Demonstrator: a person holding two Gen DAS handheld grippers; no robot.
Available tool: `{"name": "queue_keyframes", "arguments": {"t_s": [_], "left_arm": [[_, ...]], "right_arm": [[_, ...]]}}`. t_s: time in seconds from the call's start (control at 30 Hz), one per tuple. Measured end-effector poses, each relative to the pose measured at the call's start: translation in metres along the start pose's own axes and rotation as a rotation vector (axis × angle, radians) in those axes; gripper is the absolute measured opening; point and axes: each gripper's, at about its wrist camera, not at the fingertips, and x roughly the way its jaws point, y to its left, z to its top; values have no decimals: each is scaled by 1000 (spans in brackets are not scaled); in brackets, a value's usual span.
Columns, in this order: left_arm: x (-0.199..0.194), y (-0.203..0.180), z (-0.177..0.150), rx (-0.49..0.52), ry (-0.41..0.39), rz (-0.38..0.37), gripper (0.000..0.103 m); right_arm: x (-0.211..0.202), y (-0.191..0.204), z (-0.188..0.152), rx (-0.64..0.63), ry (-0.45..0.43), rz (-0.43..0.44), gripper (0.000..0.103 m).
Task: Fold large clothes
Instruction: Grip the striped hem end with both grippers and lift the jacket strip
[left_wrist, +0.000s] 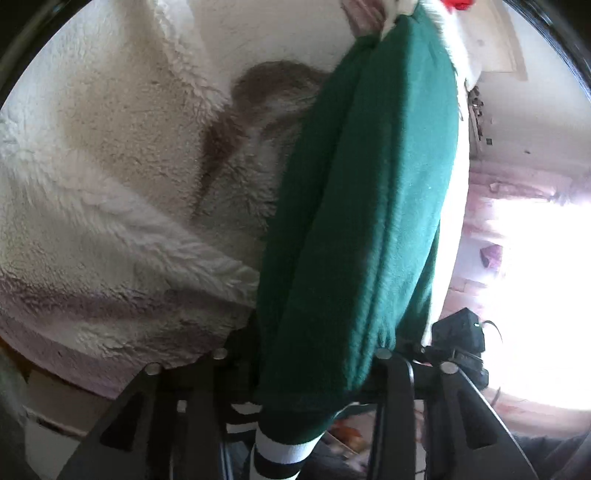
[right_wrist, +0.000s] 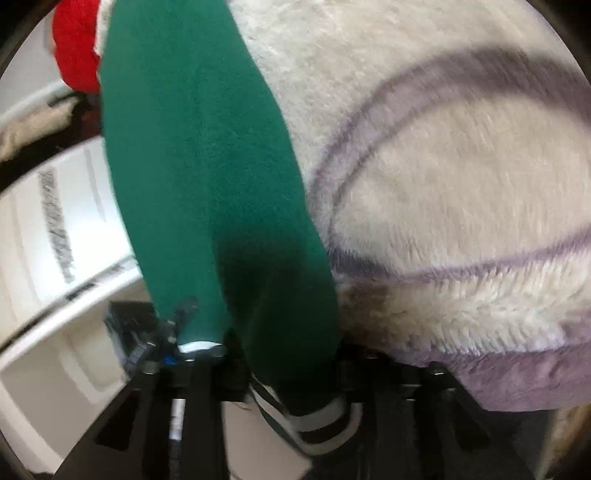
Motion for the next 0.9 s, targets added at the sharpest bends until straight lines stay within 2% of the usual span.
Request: {"name": "queue_keyframes", "arguments": {"t_s": [0.03, 0.1, 0.2, 0.27, 0.3, 0.33, 0.37, 0.4, 0.43, 0.5, 0.6, 0.67, 0.73, 0.77, 0.8, 0.83, 0.9], "left_arm": [[-3, -1, 0, 1, 0, -1, 41], [-13, -8, -4, 14, -22, 50, 50], [-22, -22, -13, 68, -34, 183, 50], [-25, -34, -18, 83, -65, 180, 50], [-23, -41, -21, 97, -81, 202, 48], [-24, -41, -24, 108, -88, 212, 27], [-23, -40, -28, 111, -94, 229, 27], [-23, -39, -30, 99, -102, 206, 21], [-27, -31, -30, 73, -102, 154, 18], [-36, -9, -27, -23, -112, 19, 18], [-38, 10, -25, -58, -88, 0, 18], [-33, 3, -20, 2, -70, 72, 18], [-28, 6, -11, 40, -36, 119, 19], [-23, 10, -10, 36, -19, 129, 20], [-23, 17, -9, 1, -9, 108, 23], [-25, 22, -9, -41, 4, 75, 25], [-30, 23, -12, -76, 20, 30, 28]], "right_arm": [[-1, 2, 2, 19, 9, -14, 53], [-14, 9, -1, 23, -11, -47, 53], [-32, 12, -13, -19, -46, -76, 54], [-32, 8, -19, 9, -45, -76, 55], [-30, 4, -21, 26, -48, -61, 55], [-33, -2, -20, 45, -54, -42, 55], [-31, -5, -23, 67, -62, -21, 49], [-29, -9, -26, 83, -87, 1, 36], [-34, -14, -30, 93, -98, 14, 35], [-44, -17, -38, 118, -128, 48, 22], [-56, -28, -47, 139, -132, 76, 19], [-65, -21, -47, 108, -125, 24, 19], [-56, -1, -47, 72, -112, -36, 19], [-50, 1, -45, 44, -97, -101, 19], [-42, 2, -42, 27, -59, -157, 23], [-38, 0, -40, 37, -31, -163, 28], [-35, -5, -40, 92, 20, -111, 40]]}}
